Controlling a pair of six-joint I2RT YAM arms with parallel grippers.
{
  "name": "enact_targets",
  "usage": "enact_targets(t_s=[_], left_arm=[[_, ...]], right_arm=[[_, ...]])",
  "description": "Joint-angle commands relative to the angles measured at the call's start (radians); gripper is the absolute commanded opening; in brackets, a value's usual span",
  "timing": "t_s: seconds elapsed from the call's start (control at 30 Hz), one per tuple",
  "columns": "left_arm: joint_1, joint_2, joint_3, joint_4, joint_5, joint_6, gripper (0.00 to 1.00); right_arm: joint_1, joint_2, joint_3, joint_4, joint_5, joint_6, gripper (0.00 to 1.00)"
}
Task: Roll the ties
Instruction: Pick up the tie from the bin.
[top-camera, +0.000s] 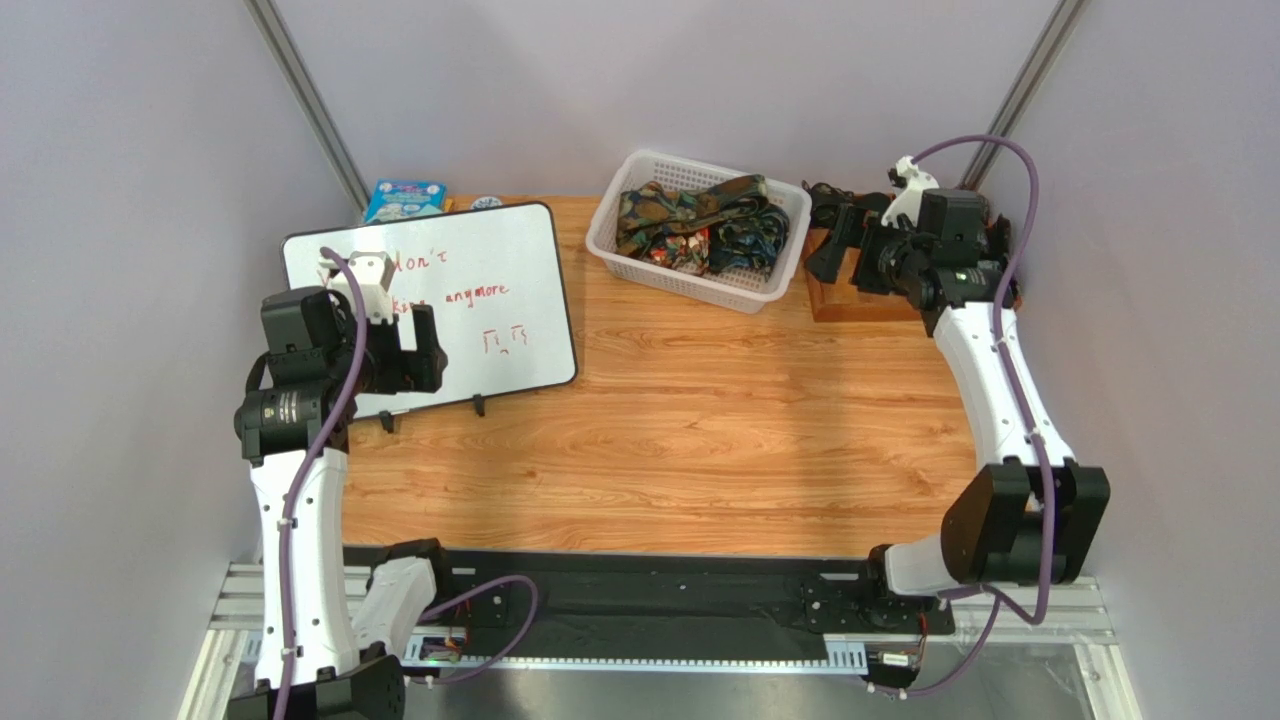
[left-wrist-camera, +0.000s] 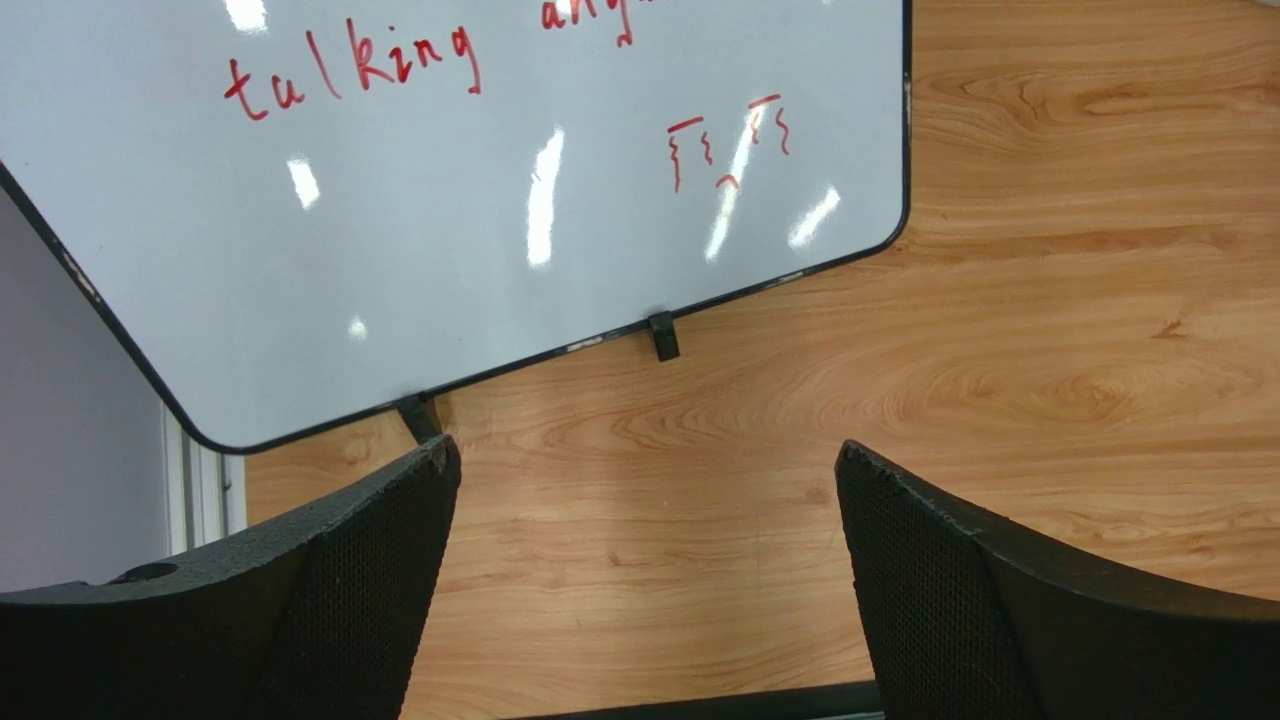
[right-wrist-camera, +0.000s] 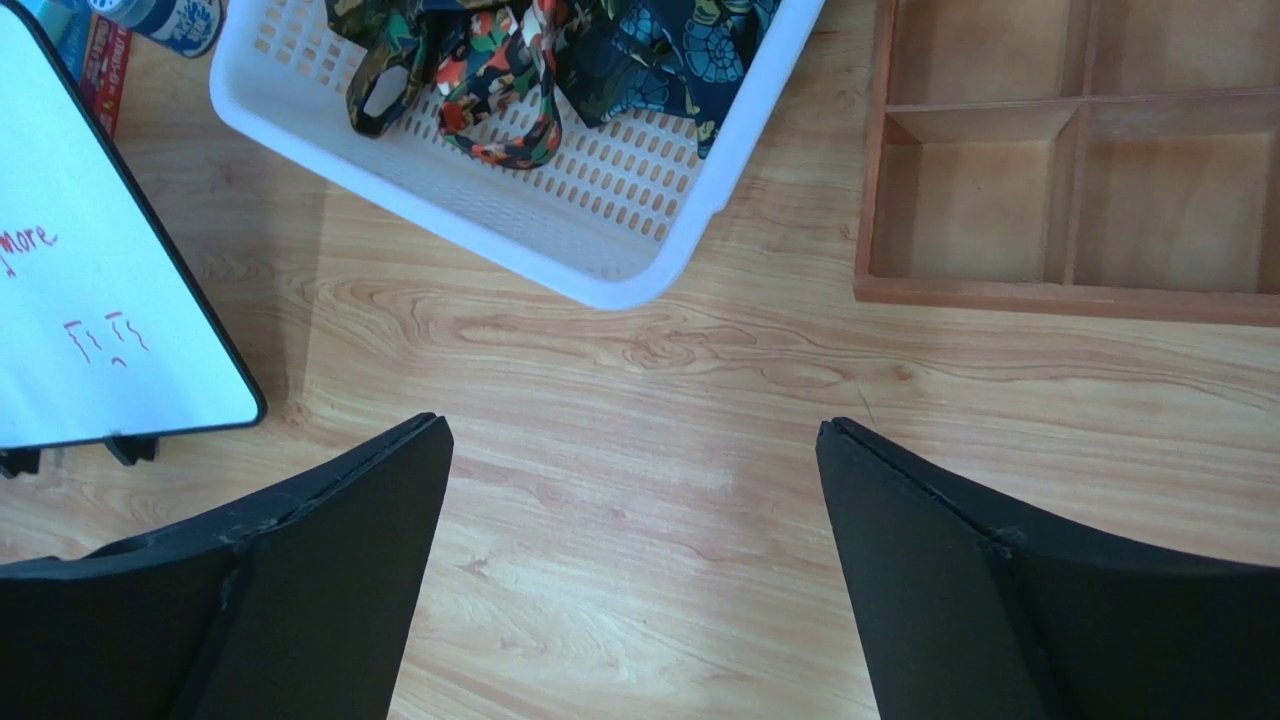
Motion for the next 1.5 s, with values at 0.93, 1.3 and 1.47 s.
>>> enact_targets(t_s=[0.93,1.3,1.47], left_arm=[[-0.001,0.063,-0.007,0.018,0.072,-0.025,0.99],[-0.001,0.055,-0.018,-0.007,0.064,0.005,0.99],[-0.002,0.075,-0.011,-0.008,0.066,0.006,0.99]], right_arm=[[0.122,0.922,0.716,0.487,0.125,0.338,1.0],[0.148,1.117,0.88,0.525,0.175,0.337,0.99],[0.161,1.147,0.889,0.542,0.168,0.357,0.94]])
